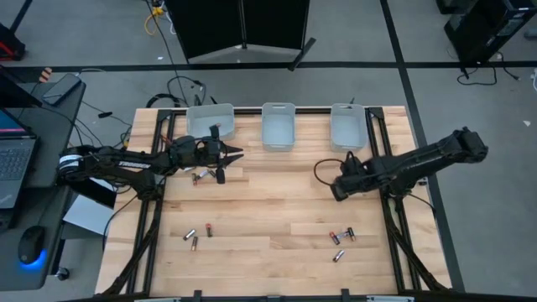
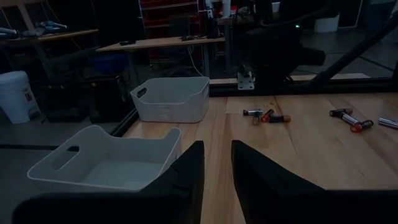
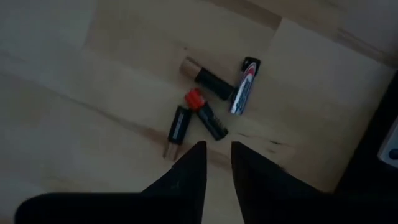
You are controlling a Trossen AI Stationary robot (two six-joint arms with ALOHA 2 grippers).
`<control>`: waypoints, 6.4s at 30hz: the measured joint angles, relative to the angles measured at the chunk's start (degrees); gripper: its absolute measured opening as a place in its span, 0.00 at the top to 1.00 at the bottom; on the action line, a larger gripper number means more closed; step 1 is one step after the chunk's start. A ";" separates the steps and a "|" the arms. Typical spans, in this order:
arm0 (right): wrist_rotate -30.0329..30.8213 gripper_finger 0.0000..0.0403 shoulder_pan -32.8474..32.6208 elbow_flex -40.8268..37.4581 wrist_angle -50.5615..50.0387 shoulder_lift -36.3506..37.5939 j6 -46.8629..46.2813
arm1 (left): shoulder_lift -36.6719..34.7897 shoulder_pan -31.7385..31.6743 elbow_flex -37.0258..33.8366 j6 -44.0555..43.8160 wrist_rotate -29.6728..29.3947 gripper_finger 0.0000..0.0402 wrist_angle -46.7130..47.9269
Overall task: Sort batteries
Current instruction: Put the black silver battery into the right bin, then put the black orange battery into the middle bin
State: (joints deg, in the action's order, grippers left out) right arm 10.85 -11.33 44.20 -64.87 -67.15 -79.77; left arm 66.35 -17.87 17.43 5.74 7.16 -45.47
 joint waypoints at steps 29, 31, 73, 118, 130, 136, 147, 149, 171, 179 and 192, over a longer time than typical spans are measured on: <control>-0.04 0.65 19.66 -13.08 18.39 0.01 14.64 | 0.00 -0.01 0.00 0.20 0.00 0.78 0.02; -0.40 0.65 20.57 -13.84 19.26 -0.10 15.40 | 0.00 -0.01 0.00 0.20 0.00 0.78 0.17; -1.39 0.86 21.78 -6.88 23.25 -0.34 27.93 | 0.00 -0.01 0.00 0.22 0.00 0.78 0.12; -2.10 0.86 68.74 8.21 34.45 -27.38 61.57 | 0.00 -0.02 0.00 -1.00 -0.02 0.78 0.02; -3.05 0.75 68.29 8.22 35.18 -27.37 60.92 | 0.00 -0.02 0.00 -1.51 0.00 0.78 0.11; -3.06 0.68 67.60 8.20 34.30 -26.86 62.70 | 0.00 -0.02 0.00 -1.51 0.00 0.78 0.11; 3.04 0.89 60.14 8.23 23.37 -10.95 66.46 | 0.00 -0.02 0.00 -1.44 0.00 0.78 -0.15; 3.05 0.95 56.84 8.23 21.64 -7.20 66.42 | 0.00 -0.02 0.00 -1.44 0.00 0.78 -0.13; 5.94 0.95 -1.19 2.41 17.20 2.55 29.25 | 0.00 -0.02 0.00 -1.42 0.00 0.78 0.22; 11.52 0.91 -12.94 2.41 17.95 2.55 18.25 | -0.01 -0.02 0.00 -1.77 0.00 0.78 0.42; 15.23 0.91 -15.34 2.41 17.25 2.55 16.45 | 0.00 0.00 0.00 -1.95 1.59 0.80 3.56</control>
State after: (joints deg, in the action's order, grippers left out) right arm 26.09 -26.68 46.61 -47.62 -64.60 -63.33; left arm 66.35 -17.87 17.43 3.79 8.75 -41.91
